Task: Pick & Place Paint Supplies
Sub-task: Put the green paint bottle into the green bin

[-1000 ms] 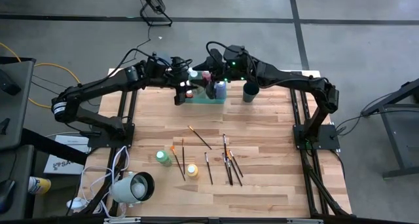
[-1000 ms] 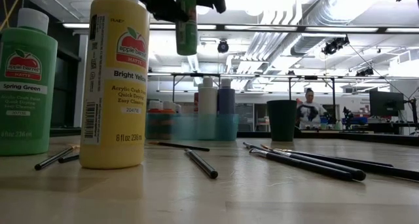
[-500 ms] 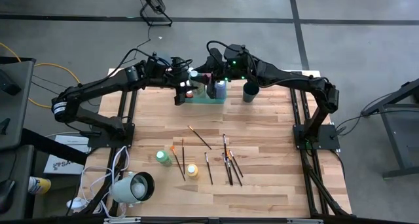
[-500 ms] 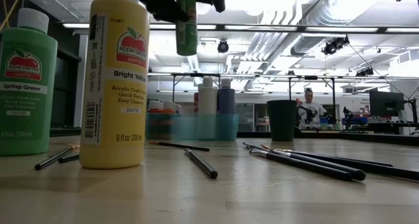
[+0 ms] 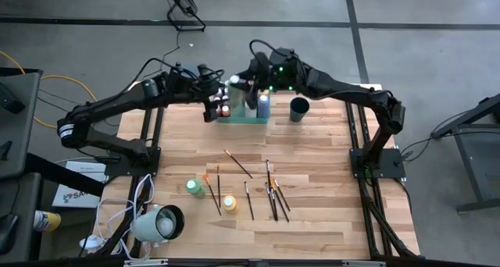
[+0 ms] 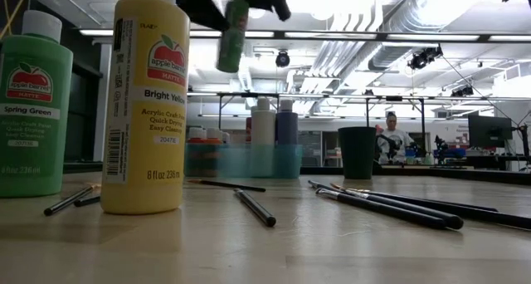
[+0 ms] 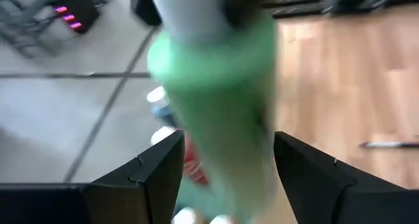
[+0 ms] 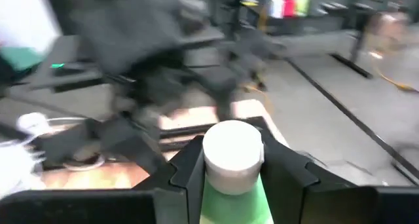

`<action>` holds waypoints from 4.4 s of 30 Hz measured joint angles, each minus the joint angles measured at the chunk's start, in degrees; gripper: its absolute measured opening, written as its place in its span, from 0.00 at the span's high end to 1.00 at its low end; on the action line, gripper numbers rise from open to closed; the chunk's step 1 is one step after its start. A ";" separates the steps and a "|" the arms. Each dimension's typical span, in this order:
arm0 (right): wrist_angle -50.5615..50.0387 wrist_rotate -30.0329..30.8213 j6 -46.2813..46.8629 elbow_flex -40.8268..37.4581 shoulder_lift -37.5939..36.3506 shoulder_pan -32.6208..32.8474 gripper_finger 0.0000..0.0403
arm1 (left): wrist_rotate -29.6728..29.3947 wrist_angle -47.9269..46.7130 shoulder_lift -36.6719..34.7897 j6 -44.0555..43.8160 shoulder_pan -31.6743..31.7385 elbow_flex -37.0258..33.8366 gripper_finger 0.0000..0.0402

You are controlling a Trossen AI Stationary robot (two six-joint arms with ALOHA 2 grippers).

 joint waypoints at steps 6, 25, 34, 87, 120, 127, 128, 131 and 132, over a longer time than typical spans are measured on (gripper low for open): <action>-0.37 8.29 0.80 0.00 -0.12 -4.14 0.72 | -5.81 -3.40 -2.76 0.22 -0.02 0.00 0.44; 9.16 10.84 4.15 0.22 12.18 -11.12 0.72 | -7.30 -7.07 -3.54 -0.06 -0.02 -0.04 0.44; 6.64 15.02 7.66 0.02 16.81 -11.54 0.72 | -7.30 -8.13 -3.51 -0.19 -0.02 -0.04 0.44; -7.71 19.60 15.28 0.02 17.87 -11.86 0.67 | -7.28 -8.05 -3.49 0.04 -0.02 -0.04 0.44; -23.52 9.99 9.01 0.04 2.06 -11.28 0.51 | -1.69 -18.50 -5.41 2.53 -0.04 -0.06 0.44; -39.16 7.07 6.92 0.04 -5.75 -9.56 0.51 | 6.78 -29.62 -9.12 4.57 -0.07 -0.38 0.44; -40.83 7.19 6.84 0.04 -6.64 -9.05 0.51 | 7.93 -30.12 -9.77 4.49 -0.07 -0.78 0.44; -46.48 8.71 7.43 0.02 -9.49 -7.48 0.51 | 11.14 -30.10 -11.71 2.73 -0.87 -2.91 0.44; -47.24 9.16 7.83 0.02 -10.39 -6.65 0.51 | 11.46 -29.83 -12.22 2.12 -1.77 -3.64 0.44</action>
